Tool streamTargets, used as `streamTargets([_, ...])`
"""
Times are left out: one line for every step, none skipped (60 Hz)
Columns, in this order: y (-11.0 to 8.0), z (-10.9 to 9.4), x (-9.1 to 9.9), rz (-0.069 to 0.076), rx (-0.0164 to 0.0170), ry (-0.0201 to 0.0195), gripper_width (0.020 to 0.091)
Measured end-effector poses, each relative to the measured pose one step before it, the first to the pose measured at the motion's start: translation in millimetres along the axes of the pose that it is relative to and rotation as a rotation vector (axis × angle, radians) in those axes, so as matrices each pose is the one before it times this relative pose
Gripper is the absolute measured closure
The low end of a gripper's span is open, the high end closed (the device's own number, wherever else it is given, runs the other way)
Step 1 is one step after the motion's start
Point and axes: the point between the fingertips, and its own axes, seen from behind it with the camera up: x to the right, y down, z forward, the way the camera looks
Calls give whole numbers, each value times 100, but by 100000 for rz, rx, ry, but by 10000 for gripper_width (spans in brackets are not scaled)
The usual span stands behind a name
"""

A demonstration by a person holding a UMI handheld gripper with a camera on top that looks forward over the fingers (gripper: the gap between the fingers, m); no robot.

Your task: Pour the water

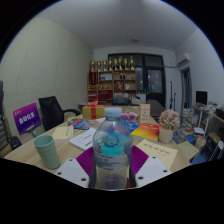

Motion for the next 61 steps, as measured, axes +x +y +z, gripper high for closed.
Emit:
streamTargets([-97,-17,-38,46,936,1,638])
streamTargets([62,-23,-29,36,284,-117,635])
streamTargets([4,-16,23,-109,420,77,638])
streamTargets([-6,-32,-52,-425,186,-66,633])
streamTargets([-3,-15,-65,-667,48,-254,635])
streamTargets([-2,-23,-66,-724,-77,-244,627])
streamTargets([35,153,210,-530,-250,-386,613])
streamTargets([-3,-76,-129,-274,-67,-8,610])
streamTargets([19,-54,-126,-223,-350,-113,584])
streamTargets([13,-47,-85,-203,-446,146,554])
streamTargets([-7,-105,-25,-214,-584,255,529])
streamTargets([56,-86,-58,-171,-1066,114,499])
streamTargets([116,-112,-79,-265,-1366,-130,487])
streamTargets([100,-145,-34,-359,-1638,-29,479])
streamTargets([292,-174,58,-398,-2305,361,466])
streamTargets([236,-233,396,-248,-2600,620,439])
streamTargets([305,-220,186,-197,-2343,902,404])
streamTargets([331,-211,197,-79,-2179,1107,370])
streamTargets([306,-271,170,-115,-1826,937,333])
streamTargets([296,-290,121,-52,-1493,594,296])
streamTargets([251,-374,12,197,-1262,367,274])
streamTargets([207,-398,-38,359,-1051,291,258])
streamTargets([512,11,-23,644,-544,432,253])
streamTargets([-70,-954,104,674,-708,206,252])
streamTargets([72,-529,-97,648,-319,418,250])
streamTargets([27,-569,-128,616,-323,528,251])
streamTargets([58,-627,-149,512,-444,575,252])
streamTargets([34,-674,-168,458,-452,590,253])
streamTargets([52,-731,-192,392,-374,577,254])
streamTargets([58,-757,-202,373,-398,625,254])
streamTargets([209,-354,-363,253,-283,848,253])
streamTargets([-94,-807,-333,229,-593,632,253])
streamTargets([173,-1226,-244,198,-409,544,253])
streamTargets([80,-904,-311,178,-337,527,253])
streamTargets([72,-895,-338,230,-303,554,254])
streamTargets([78,-970,-384,240,-310,696,253])
streamTargets([64,-980,-384,234,-288,777,251])
streamTargets([22,-998,-363,196,-142,868,252])
streamTargets([-1,-998,-360,219,-109,962,254])
streamTargets([-84,-400,-503,124,-8,1054,252])
streamTargets([57,-1590,-397,219,-150,785,253])
streamTargets([-13,-1067,-348,145,-35,791,256])
streamTargets([-22,-1075,-342,137,29,815,253])
streamTargets([-74,-1044,-329,173,162,856,260])
streamTargets([-144,-1032,-321,173,308,887,260])
streamTargets([-199,-502,-275,42,481,950,259])
streamTargets([-317,-722,-371,40,375,1103,263])
streamTargets([-119,-1556,-245,22,389,958,267])
streamTargets([-162,-979,-208,-95,296,992,266])
streamTargets([-214,-957,-189,-140,239,1021,267])
streamTargets([-243,-940,-128,-182,208,1027,269])
streamTargets([-240,-906,-92,-227,106,1002,264])
streamTargets([-273,-324,-114,-307,-25,911,266])
streamTargets([-223,-552,55,-340,-10,921,266])
streamTargets([-283,-1000,-106,-200,-113,890,265])
streamTargets([-265,-722,-25,-134,-73,813,269])
streamTargets([-261,-698,-32,-133,-114,630,270])
streamTargets([-271,-686,-19,-138,-143,441,266])
streamTargets([-302,-644,-51,-118,-110,319,267])
streamTargets([-293,-614,-35,-70,-66,228,268])
streamTargets([-314,-551,-12,-36,103,112,268])
